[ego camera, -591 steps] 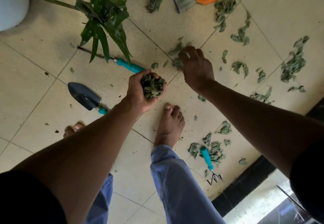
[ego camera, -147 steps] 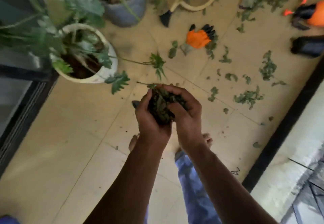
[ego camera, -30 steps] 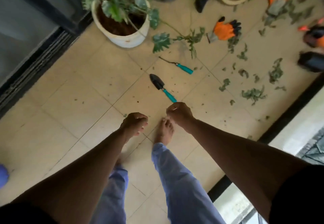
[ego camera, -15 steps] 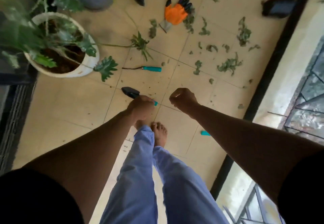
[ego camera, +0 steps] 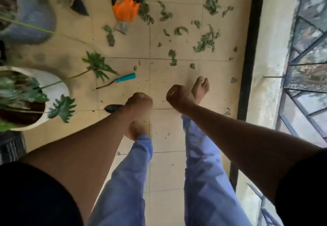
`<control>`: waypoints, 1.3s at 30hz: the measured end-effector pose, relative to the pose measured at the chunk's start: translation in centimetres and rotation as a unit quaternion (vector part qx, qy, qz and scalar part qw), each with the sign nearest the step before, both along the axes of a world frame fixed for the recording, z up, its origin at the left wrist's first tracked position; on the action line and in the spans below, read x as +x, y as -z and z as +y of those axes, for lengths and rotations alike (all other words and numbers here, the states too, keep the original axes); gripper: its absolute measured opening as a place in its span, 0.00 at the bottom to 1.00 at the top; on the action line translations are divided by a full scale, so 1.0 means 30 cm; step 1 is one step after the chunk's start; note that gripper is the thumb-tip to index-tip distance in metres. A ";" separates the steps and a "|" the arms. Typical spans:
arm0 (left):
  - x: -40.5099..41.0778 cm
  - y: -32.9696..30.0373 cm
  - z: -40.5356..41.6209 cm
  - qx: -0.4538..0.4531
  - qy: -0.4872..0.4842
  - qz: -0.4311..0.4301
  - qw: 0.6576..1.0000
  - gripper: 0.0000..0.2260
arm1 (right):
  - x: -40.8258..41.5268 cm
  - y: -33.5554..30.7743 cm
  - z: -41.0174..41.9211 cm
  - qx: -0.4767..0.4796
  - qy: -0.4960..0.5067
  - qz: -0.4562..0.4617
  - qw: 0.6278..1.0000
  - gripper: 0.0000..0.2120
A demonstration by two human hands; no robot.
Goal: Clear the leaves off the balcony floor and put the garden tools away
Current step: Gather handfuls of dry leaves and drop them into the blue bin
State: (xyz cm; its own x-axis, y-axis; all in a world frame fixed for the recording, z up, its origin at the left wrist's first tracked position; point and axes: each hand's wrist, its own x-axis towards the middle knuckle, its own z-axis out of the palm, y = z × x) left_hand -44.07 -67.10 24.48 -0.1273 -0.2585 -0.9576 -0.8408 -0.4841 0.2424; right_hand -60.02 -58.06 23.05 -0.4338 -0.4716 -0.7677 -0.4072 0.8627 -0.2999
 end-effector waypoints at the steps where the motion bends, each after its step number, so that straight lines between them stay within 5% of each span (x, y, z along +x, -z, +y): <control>1: -0.043 0.007 0.007 0.007 0.005 0.000 1.000 0.05 | -0.037 -0.001 0.023 0.010 -0.006 0.008 1.000 0.06; 9: -0.454 0.033 0.025 0.017 0.048 -0.008 0.999 0.04 | -0.479 0.063 0.150 0.056 -0.015 0.011 0.998 0.22; 16: -0.812 0.058 0.023 0.022 0.069 -0.022 0.997 0.03 | -0.861 0.111 0.261 0.061 0.079 0.028 0.995 0.15; 18: -0.888 0.109 0.028 0.018 0.067 -0.016 0.997 0.09 | -0.935 0.170 0.285 0.082 0.138 0.029 0.987 0.16; 22: -0.989 0.325 0.054 0.034 0.071 -0.006 0.997 0.06 | -1.002 0.384 0.350 0.115 0.245 0.014 0.963 0.09; 26: -1.050 0.626 0.094 0.030 0.079 -0.007 0.996 0.05 | -1.055 0.632 0.409 0.114 0.309 0.079 0.941 0.18; 31: -1.096 0.860 0.129 0.046 0.089 0.001 0.995 0.07 | -1.103 0.828 0.490 0.093 0.248 0.187 0.946 0.13; 39: -1.054 0.929 0.122 0.082 0.061 -0.005 0.995 0.08 | -1.117 0.949 0.517 0.082 0.251 0.187 0.946 0.10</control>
